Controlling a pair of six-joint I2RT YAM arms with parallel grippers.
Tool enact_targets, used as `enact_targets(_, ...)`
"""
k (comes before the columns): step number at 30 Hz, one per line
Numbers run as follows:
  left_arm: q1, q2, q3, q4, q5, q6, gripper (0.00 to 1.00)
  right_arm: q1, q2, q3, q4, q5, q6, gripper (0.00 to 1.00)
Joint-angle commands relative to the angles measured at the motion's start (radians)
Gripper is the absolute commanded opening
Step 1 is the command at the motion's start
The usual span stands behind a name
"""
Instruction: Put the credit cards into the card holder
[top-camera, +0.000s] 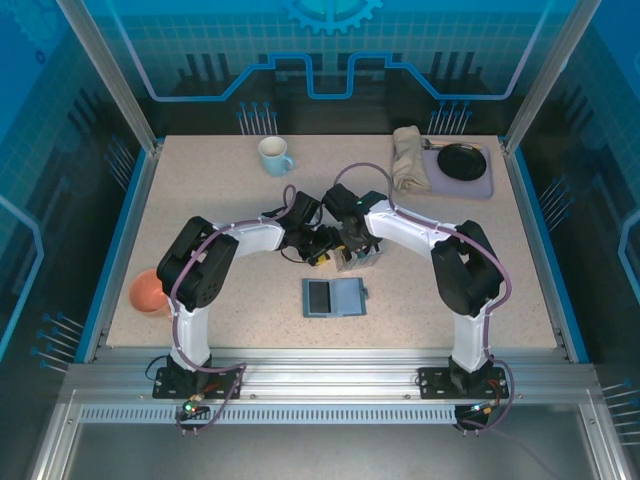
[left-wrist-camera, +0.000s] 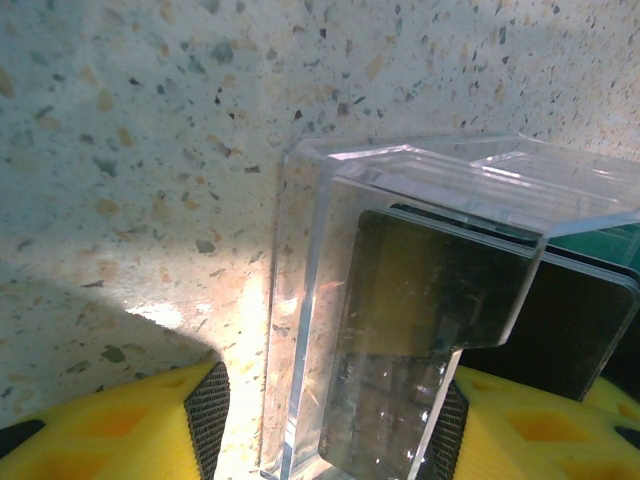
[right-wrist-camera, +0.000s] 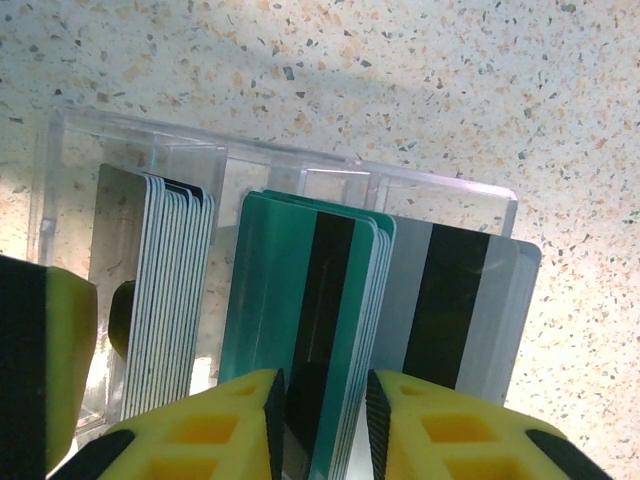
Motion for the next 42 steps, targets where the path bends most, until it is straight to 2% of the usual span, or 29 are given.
enact_targets(1,0.004,-0.004,-0.032,-0.048,0.0,-0.01,0.57,0.014,-0.007,0.031,-0.057,0.076,-0.004,0.3)
enact_targets(7,0.004,-0.001,-0.031,-0.046,0.001,-0.012,0.57,0.019,-0.005,0.038,-0.065,0.09,-0.008,0.3)
enact_targets(14,0.004,-0.001,-0.031,-0.045,0.004,-0.012,0.57,0.021,-0.007,0.036,-0.063,0.073,-0.013,0.23)
enact_targets(28,0.004,-0.001,-0.032,-0.043,0.005,-0.012,0.56,0.02,-0.025,0.045,-0.079,0.098,-0.001,0.23)
enact_targets(30,0.004,0.0,-0.032,-0.043,0.006,-0.011,0.56,0.021,-0.027,0.044,-0.079,0.094,-0.001,0.2)
enact_targets(42,0.005,-0.003,-0.035,-0.042,0.006,-0.014,0.56,0.02,-0.065,0.043,-0.087,0.082,0.007,0.19)
